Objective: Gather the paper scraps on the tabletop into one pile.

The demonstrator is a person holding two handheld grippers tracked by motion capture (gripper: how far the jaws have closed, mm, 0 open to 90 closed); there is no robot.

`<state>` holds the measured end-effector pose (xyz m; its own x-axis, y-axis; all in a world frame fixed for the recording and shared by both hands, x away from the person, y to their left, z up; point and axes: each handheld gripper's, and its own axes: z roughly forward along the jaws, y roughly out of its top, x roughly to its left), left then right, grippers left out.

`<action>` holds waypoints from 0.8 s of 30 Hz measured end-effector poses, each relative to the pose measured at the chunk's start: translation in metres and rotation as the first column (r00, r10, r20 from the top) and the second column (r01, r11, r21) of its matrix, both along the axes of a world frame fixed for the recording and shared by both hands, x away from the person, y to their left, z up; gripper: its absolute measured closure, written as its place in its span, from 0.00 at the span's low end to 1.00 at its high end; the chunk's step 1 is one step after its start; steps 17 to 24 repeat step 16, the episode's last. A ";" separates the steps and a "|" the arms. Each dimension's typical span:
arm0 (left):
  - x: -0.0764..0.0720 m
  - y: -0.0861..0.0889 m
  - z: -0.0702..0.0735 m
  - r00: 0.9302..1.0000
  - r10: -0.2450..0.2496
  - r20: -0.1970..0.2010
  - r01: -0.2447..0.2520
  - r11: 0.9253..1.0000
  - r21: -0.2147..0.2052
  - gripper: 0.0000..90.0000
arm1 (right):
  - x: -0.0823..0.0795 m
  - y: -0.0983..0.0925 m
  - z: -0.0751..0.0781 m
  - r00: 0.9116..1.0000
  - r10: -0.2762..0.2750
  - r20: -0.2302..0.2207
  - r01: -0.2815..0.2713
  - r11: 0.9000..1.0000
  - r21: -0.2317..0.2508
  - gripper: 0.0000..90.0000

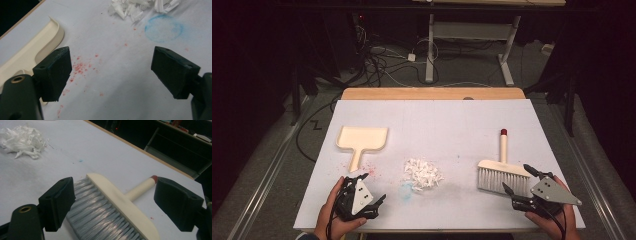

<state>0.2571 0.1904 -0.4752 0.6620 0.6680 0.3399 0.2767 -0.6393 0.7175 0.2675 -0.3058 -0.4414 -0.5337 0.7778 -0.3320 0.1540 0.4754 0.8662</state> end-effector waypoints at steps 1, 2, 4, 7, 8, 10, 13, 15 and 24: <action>0.000 0.000 0.000 1.000 0.000 -0.001 0.000 1.000 0.001 0.18 | 0.000 0.000 0.000 1.000 -0.001 -0.003 0.001 1.000 -0.001 0.20; 0.000 0.000 0.000 1.000 0.001 -0.002 -0.001 1.000 0.001 0.18 | 0.000 0.000 0.000 1.000 0.000 -0.003 0.000 1.000 -0.001 0.20; 0.001 0.000 -0.001 1.000 0.002 -0.004 -0.002 1.000 0.002 0.18 | 0.001 0.000 -0.001 1.000 -0.001 -0.003 0.001 1.000 -0.001 0.20; 0.002 0.001 -0.001 1.000 0.003 -0.007 -0.003 1.000 0.001 0.18 | 0.002 0.001 -0.002 1.000 0.004 -0.009 -0.004 1.000 -0.004 0.20; 0.003 0.000 -0.001 1.000 0.003 -0.007 -0.003 1.000 0.002 0.18 | 0.002 0.001 -0.002 1.000 0.004 -0.010 -0.004 1.000 -0.006 0.20; 0.003 0.000 -0.001 1.000 0.002 -0.008 -0.002 1.000 0.003 0.18 | 0.003 0.001 -0.003 1.000 0.007 -0.014 -0.007 1.000 -0.009 0.20; 0.003 0.000 -0.001 1.000 0.003 -0.009 -0.003 1.000 0.008 0.18 | 0.003 0.000 -0.003 1.000 0.006 -0.016 -0.006 1.000 -0.009 0.20; 0.003 0.000 -0.001 1.000 0.007 -0.010 -0.007 1.000 0.003 0.18 | 0.003 0.000 -0.002 1.000 0.005 -0.016 -0.006 1.000 -0.007 0.20; 0.003 0.000 -0.001 1.000 0.008 -0.012 -0.008 1.000 0.003 0.18 | 0.003 0.000 -0.002 1.000 0.006 -0.017 -0.006 1.000 -0.007 0.20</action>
